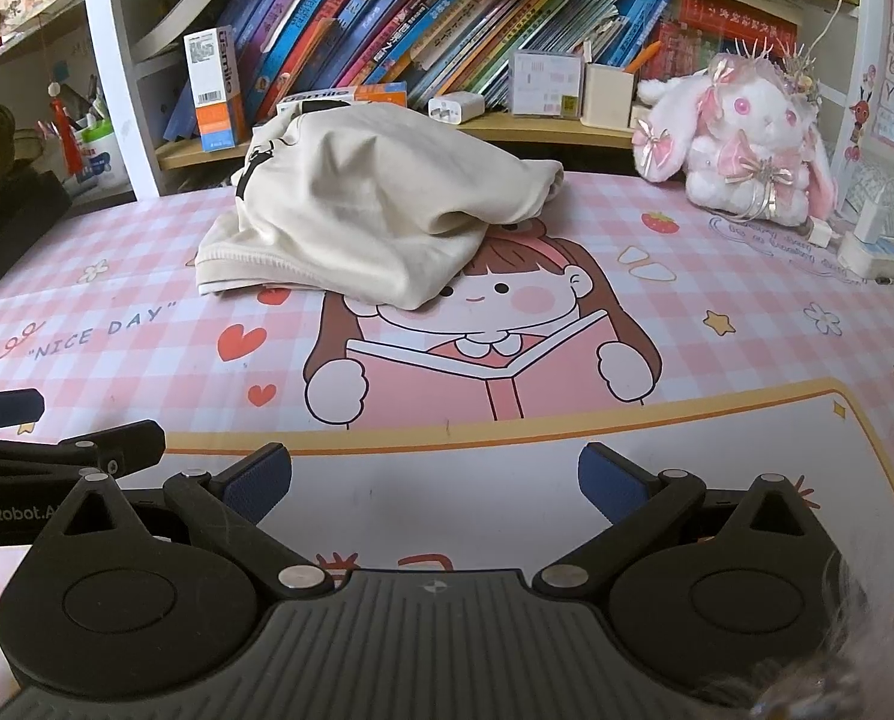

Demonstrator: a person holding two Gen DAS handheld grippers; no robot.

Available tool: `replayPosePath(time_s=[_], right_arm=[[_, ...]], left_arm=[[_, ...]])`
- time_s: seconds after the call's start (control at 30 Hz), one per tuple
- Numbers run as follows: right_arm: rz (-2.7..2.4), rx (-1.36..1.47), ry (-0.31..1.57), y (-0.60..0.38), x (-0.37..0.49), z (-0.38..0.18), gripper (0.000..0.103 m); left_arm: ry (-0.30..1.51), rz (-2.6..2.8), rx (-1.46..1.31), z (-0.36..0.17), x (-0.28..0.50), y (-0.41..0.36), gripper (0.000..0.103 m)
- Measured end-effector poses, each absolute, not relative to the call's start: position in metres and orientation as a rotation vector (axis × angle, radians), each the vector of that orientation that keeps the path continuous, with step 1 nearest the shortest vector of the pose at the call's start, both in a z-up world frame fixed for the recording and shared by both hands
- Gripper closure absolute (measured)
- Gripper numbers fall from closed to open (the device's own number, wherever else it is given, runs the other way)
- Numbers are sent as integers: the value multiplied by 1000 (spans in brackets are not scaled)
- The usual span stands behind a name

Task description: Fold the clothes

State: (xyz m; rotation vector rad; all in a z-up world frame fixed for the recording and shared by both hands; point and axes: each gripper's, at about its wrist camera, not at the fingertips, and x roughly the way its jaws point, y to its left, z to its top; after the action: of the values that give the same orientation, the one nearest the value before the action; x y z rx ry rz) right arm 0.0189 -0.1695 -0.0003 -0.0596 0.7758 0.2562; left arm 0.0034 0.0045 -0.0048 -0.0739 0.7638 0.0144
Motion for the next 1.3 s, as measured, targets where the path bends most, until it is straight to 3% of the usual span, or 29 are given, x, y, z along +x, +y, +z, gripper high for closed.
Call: replayPosePath(time_s=[1.03,1.3], right_arm=[[286,-83,827,-163,24,-11,0],[334,-195,754,-153,37,-12,0]], left_arm=[[760,14,-105,-13,12,16,0],[752,53,-127,-13,27,25,0]])
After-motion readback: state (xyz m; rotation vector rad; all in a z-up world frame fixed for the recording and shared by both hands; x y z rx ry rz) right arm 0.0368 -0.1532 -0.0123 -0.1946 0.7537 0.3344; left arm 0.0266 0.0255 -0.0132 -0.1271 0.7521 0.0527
